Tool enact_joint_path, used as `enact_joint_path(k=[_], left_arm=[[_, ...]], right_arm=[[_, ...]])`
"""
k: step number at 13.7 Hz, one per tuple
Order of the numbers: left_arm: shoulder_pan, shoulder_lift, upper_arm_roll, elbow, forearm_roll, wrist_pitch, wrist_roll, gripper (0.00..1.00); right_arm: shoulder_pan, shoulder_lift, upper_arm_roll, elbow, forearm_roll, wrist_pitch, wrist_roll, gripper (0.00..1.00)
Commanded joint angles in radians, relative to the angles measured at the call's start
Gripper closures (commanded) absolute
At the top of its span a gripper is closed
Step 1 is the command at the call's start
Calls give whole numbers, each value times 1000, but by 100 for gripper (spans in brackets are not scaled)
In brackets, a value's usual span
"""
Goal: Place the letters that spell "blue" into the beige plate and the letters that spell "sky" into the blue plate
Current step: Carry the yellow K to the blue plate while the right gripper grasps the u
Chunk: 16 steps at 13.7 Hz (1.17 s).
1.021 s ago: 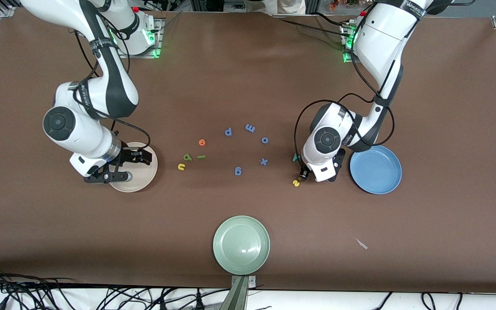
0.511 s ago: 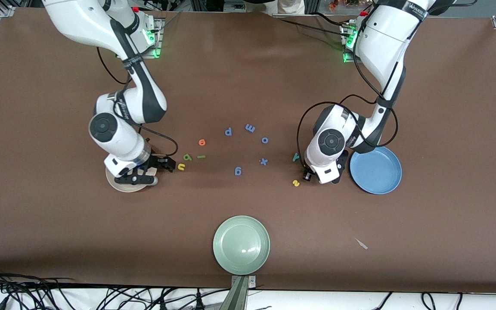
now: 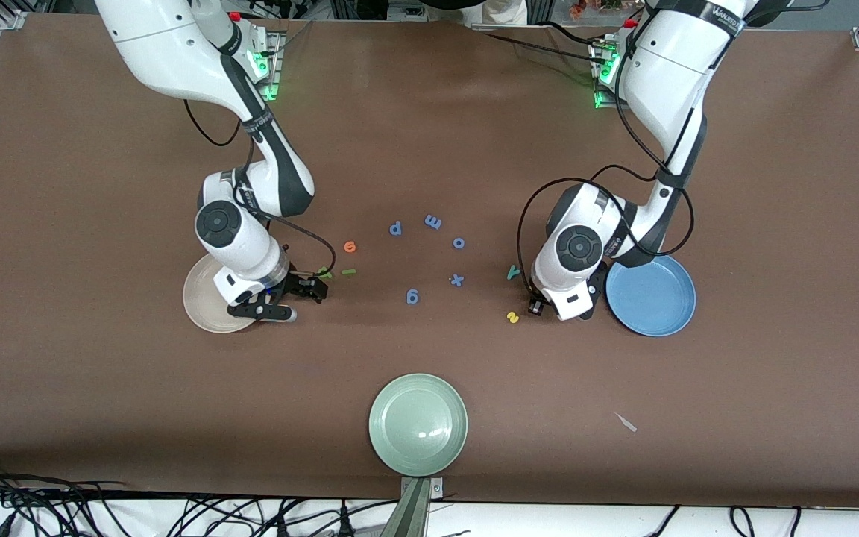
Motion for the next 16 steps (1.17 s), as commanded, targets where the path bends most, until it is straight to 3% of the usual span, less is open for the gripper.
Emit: enact_joint_path(k=[1,6,9,12,15,16], left_arm=[[15,-69,7,18,31,-116,34,100],[151,-157,8,41,33,-354,360,100],[240,-151,7,15,121,-359,523,100],[326,-111,2,-9,126,-306,669,100],[354,-105,-3,-106,131,-184,686,98],[353,-103,-3,-113,131,-172,686,87]], right_arm=[[8,32,4,10,16,41,21,1],[24,58,5,1,23,47,68,4],[25,55,5,-9,23,38,67,10],[25,41,5,-6,23,-15,64,35],[24,35,5,-5,23,-25,59,70],[24,32,5,-3,23,-35,59,81]])
